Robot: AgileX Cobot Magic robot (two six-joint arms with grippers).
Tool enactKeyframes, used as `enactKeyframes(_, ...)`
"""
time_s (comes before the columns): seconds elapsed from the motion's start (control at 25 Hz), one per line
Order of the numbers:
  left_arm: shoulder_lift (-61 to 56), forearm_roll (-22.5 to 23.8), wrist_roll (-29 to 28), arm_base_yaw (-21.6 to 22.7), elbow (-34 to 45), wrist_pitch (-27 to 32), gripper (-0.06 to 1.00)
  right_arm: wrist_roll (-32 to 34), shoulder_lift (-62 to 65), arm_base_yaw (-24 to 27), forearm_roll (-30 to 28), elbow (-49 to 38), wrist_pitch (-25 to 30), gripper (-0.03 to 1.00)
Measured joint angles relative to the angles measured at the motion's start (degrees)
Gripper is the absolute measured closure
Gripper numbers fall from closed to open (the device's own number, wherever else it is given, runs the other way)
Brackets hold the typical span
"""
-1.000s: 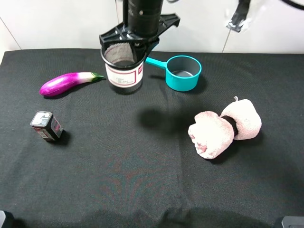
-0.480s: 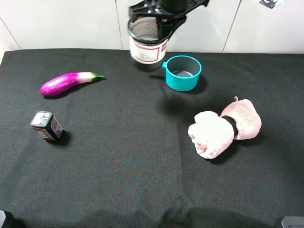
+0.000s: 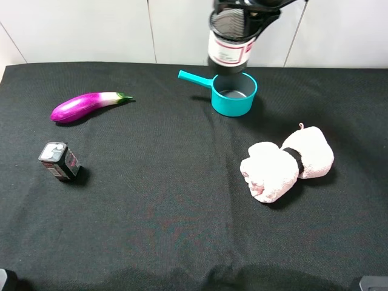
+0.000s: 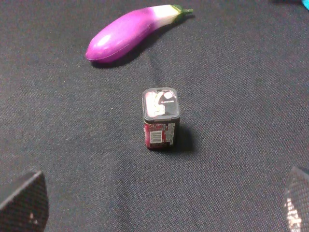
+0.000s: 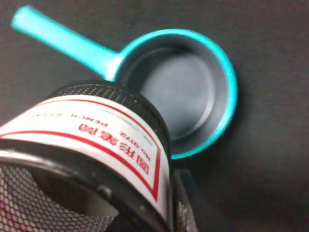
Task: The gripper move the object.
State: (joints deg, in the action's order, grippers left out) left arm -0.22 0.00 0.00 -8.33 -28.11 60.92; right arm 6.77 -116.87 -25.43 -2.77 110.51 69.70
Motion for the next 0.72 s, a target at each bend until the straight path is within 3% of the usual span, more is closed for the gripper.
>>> enactKeyframes(0.72, 0.0, 0.0, 0.0, 0.0, 0.0, 0.0, -0.02, -5.6, -0.3, 16.0, -0.1, 0.0, 0.0, 0.94)
